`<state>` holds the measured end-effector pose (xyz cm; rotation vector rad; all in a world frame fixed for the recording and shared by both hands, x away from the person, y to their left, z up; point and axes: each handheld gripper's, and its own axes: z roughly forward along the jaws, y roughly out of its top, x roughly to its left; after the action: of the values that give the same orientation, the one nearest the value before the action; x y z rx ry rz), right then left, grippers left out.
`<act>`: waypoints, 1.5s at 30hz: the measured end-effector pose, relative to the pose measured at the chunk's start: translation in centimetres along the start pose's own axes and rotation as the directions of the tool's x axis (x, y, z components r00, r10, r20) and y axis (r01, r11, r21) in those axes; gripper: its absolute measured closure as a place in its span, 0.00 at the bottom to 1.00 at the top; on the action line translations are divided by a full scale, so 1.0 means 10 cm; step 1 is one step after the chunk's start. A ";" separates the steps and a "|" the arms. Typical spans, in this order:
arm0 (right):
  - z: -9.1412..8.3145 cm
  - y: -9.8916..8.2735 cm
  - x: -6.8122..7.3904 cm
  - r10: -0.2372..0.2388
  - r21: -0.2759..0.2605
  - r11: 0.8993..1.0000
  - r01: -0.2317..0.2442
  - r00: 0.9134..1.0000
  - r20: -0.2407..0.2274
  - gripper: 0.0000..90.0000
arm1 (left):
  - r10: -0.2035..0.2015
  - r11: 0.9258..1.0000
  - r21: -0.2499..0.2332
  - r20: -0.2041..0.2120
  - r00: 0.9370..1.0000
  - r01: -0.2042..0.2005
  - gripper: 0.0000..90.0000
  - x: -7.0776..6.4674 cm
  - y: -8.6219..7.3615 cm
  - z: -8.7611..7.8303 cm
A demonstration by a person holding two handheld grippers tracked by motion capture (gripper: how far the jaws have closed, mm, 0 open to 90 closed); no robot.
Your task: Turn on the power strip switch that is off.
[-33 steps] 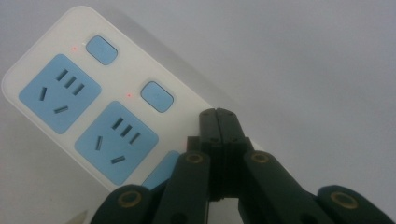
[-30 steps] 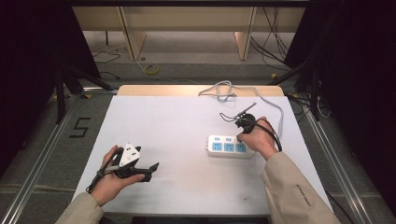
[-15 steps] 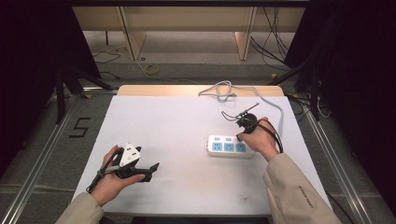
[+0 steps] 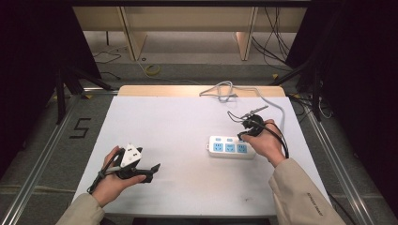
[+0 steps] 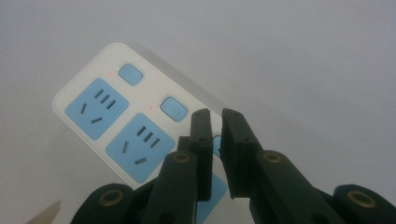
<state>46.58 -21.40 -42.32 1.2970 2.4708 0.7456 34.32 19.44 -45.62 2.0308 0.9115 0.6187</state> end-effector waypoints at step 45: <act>-0.35 -0.42 0.07 -0.003 -0.185 0.983 -0.011 0.997 -0.071 0.67 | -0.001 1.000 -0.010 0.001 1.000 0.001 0.15 -0.01 0.01 0.00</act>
<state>41.70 -23.95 -41.65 1.2276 2.3857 1.0130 34.27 19.30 -45.55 2.0208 0.9072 0.6206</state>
